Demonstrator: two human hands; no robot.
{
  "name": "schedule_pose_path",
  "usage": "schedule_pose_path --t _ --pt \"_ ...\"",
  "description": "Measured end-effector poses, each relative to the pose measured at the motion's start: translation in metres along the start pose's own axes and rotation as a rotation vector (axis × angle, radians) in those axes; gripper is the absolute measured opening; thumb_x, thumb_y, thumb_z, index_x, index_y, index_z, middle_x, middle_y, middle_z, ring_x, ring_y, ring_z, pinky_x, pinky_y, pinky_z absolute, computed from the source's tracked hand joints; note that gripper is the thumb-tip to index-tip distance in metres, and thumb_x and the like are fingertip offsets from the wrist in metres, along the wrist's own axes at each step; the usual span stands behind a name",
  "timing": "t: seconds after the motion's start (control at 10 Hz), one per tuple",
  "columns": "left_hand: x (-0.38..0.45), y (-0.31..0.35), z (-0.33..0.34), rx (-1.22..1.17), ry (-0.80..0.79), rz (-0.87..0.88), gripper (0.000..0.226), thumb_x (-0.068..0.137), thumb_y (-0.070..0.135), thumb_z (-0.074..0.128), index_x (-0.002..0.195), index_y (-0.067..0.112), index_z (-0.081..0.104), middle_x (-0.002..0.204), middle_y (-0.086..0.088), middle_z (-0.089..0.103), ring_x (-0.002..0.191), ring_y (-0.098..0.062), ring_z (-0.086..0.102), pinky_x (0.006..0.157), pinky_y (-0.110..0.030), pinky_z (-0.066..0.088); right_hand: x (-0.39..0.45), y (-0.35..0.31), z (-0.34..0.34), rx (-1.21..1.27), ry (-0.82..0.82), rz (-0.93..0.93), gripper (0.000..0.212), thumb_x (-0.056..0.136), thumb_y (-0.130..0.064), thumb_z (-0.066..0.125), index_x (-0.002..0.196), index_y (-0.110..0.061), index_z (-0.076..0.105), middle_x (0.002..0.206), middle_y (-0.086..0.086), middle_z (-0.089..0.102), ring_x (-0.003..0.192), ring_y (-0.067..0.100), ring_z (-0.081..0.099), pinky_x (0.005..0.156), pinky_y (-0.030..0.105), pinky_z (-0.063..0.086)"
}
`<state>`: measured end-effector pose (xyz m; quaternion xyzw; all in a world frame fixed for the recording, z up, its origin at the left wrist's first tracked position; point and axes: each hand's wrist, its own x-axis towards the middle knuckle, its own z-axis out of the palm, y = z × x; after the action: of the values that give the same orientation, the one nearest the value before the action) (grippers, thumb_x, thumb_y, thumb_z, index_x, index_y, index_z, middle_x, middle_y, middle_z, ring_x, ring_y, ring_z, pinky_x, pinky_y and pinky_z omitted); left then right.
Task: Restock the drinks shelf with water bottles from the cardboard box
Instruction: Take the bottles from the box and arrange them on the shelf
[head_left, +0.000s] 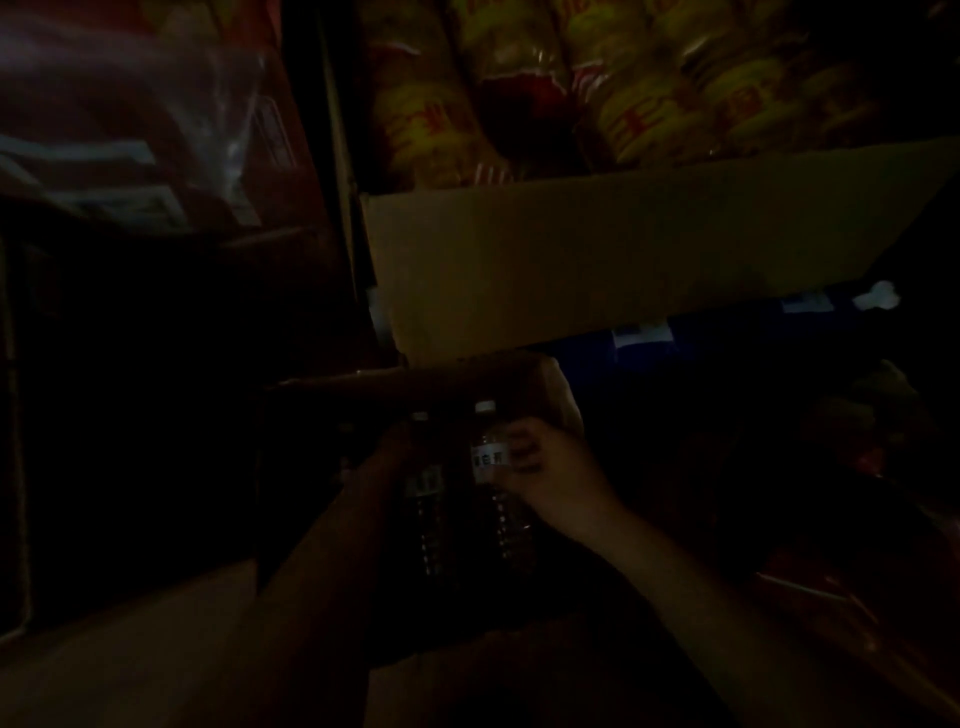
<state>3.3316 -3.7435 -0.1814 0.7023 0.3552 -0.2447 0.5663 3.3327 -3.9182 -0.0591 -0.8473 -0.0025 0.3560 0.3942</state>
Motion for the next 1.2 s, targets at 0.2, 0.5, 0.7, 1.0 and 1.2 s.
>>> schedule_pose_path --t 0.2,0.5,0.7,1.0,1.2 --pt "0.031 -0.017 0.015 0.078 -0.012 0.071 0.042 0.095 0.0 0.049 0.135 -0.009 0.04 0.129 -0.009 0.043 0.113 -0.024 0.045 0.103 -0.037 0.034 0.016 -0.006 -0.002 0.121 -0.038 0.013 0.055 0.082 -0.025 0.074 0.13 -0.015 0.049 0.117 0.002 0.057 0.1 0.011 0.057 0.082 0.02 0.049" --pt "-0.05 0.013 -0.026 0.167 0.069 0.391 0.054 0.077 0.007 0.076 0.123 -0.009 0.052 0.119 -0.02 0.061 0.112 -0.032 0.058 0.082 -0.019 0.039 -0.031 -0.046 -0.03 0.183 -0.051 0.044 0.059 0.08 -0.032 0.075 0.129 -0.017 0.047 0.118 0.002 0.052 0.102 0.014 0.052 0.078 0.024 0.046" --pt "-0.16 0.088 -0.069 -0.069 -0.065 0.385 0.082 0.053 0.048 0.08 0.115 0.004 0.051 0.102 -0.014 0.063 0.094 -0.025 0.061 0.094 -0.04 0.047 -0.113 -0.12 -0.079 0.249 -0.104 0.08 0.066 0.081 -0.028 0.075 0.137 -0.012 0.042 0.122 0.004 0.05 0.106 0.015 0.051 0.086 0.027 0.045" --pt "-0.378 0.298 -0.134 -0.203 -0.413 0.481 0.044 0.073 0.036 0.078 0.107 0.012 0.064 0.108 -0.011 0.066 0.101 -0.028 0.065 0.084 -0.04 0.051 -0.256 -0.284 -0.183 0.205 -0.212 -0.026 0.053 0.073 -0.057 0.073 0.111 -0.022 0.064 0.105 -0.004 0.069 0.094 0.005 0.066 0.086 0.025 0.054" --pt "-0.498 0.436 -0.144 -0.227 -0.543 0.66 0.057 0.049 0.053 0.087 0.094 0.022 0.072 0.098 -0.003 0.071 0.093 -0.021 0.069 0.074 -0.032 0.056 -0.357 -0.355 -0.272 0.383 -0.282 -0.057 0.033 0.082 -0.058 0.052 0.101 -0.032 0.061 0.099 -0.011 0.071 0.096 0.009 0.067 0.086 0.029 0.053"
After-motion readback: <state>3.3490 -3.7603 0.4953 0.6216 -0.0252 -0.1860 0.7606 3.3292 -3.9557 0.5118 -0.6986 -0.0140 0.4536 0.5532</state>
